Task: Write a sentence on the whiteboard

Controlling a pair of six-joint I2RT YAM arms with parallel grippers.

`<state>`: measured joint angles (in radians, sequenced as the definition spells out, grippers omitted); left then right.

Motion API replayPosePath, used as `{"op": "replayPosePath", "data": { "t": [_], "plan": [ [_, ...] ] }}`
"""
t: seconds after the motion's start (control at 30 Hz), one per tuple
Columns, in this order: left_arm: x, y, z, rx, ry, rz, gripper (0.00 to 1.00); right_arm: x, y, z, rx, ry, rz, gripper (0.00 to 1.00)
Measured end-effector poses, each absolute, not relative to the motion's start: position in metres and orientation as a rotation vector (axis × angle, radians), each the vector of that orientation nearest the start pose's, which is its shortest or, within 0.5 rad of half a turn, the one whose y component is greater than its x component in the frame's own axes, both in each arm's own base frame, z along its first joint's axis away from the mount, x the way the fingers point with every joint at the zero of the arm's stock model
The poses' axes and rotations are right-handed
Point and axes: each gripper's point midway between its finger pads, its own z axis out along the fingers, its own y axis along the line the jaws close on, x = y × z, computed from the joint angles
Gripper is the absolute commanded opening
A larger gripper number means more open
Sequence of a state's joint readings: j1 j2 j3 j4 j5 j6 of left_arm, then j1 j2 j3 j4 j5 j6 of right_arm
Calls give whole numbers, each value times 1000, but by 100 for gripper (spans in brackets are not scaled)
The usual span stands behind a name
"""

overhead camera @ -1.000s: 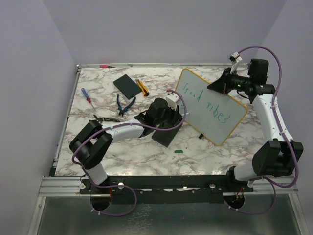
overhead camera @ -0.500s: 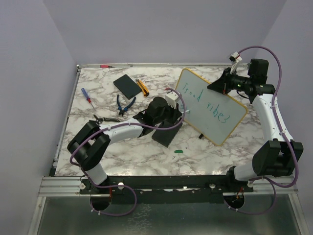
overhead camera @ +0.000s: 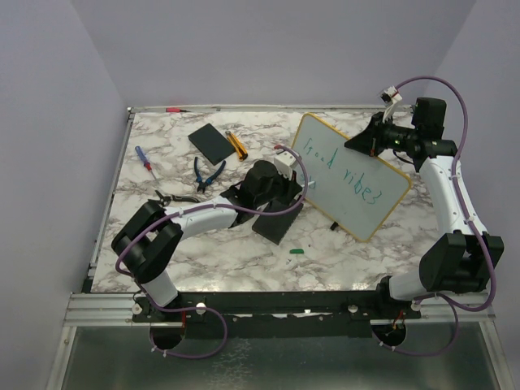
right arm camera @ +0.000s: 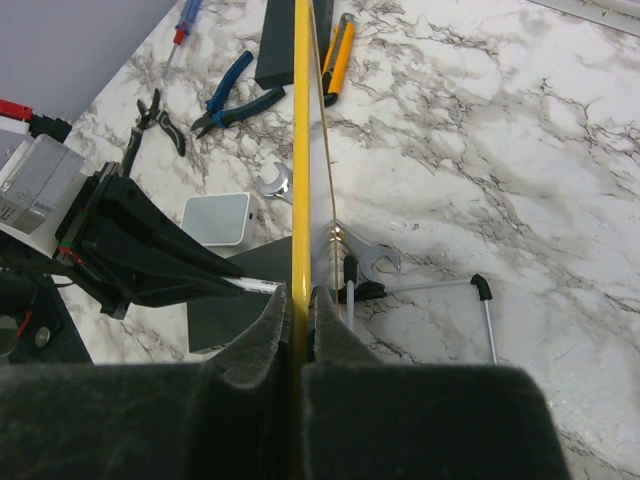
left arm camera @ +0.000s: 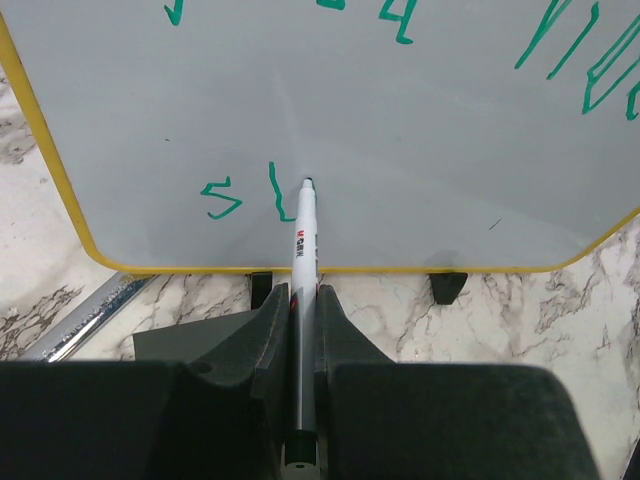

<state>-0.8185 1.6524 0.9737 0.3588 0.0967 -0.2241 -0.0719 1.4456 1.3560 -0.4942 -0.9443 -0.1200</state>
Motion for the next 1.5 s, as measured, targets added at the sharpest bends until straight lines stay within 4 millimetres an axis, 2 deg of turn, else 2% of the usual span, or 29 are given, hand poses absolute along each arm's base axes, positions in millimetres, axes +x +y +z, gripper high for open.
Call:
{"op": "replayPosePath", "data": {
  "t": [0.3,0.83,1.07,1.5],
  "plan": [
    [312,-373,140,651,1889,-783,0,374,113,279,-577,1919,883,1],
    [306,-378,137,670,1890,-793,0,374,113,279,-577,1919,883,1],
    [305,-379,125,680,1914,-786,0,374,113,279,-577,1919,883,1],
    [303,-380,117,692,1932,-787,0,374,113,279,-577,1919,882,1]
  ]
}}
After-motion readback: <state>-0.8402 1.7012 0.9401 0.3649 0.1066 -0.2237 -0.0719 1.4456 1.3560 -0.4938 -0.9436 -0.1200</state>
